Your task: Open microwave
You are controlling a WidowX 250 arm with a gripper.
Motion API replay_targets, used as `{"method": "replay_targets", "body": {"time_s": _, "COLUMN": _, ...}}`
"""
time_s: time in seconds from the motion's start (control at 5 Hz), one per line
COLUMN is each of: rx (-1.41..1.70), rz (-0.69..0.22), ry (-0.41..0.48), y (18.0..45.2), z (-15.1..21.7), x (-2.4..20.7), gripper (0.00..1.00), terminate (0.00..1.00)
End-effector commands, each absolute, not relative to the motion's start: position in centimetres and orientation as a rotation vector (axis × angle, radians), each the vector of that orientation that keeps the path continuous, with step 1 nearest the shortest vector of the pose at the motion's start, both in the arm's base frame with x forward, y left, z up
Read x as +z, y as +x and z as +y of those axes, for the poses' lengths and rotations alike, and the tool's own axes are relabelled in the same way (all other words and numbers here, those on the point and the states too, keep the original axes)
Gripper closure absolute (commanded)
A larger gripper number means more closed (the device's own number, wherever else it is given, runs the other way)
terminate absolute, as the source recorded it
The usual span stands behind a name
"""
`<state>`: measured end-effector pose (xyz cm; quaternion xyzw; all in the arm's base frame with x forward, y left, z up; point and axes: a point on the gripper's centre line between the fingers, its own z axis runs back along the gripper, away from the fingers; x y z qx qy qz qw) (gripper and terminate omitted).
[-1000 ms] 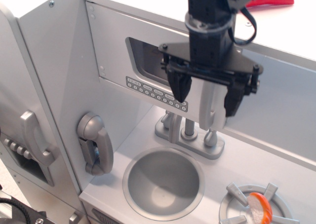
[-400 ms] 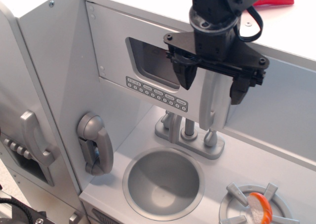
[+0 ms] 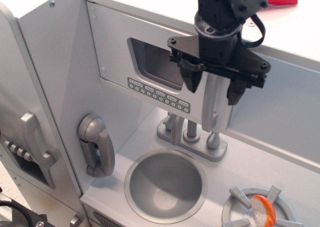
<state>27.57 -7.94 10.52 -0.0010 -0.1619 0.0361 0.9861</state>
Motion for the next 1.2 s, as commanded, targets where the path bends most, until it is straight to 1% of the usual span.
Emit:
{"method": "replay_targets", "body": {"time_s": 0.0, "rx": 0.083, "rz": -0.386, "ry": -0.031, "y": 28.9, "z": -7.9, "x": 11.5, "gripper": 1.0, "terminate": 0.0}}
{"method": "replay_targets", "body": {"time_s": 0.2, "rx": 0.053, "rz": -0.374, "ry": -0.036, "y": 27.9, "z": -7.8, "x": 11.6, "gripper": 1.0, "terminate": 0.0}}
{"method": "replay_targets", "body": {"time_s": 0.6, "rx": 0.018, "rz": -0.297, "ry": -0.058, "y": 24.4, "z": -7.1, "x": 11.8, "gripper": 1.0, "terminate": 0.0}}
{"method": "replay_targets", "body": {"time_s": 0.8, "rx": -0.062, "rz": -0.213, "ry": -0.023, "y": 22.9, "z": -6.7, "x": 11.8, "gripper": 0.0, "terminate": 0.0}}
{"method": "replay_targets", "body": {"time_s": 1.0, "rx": -0.199, "rz": -0.027, "ry": -0.045, "y": 21.1, "z": -8.1, "x": 11.9, "gripper": 0.0, "terminate": 0.0}}
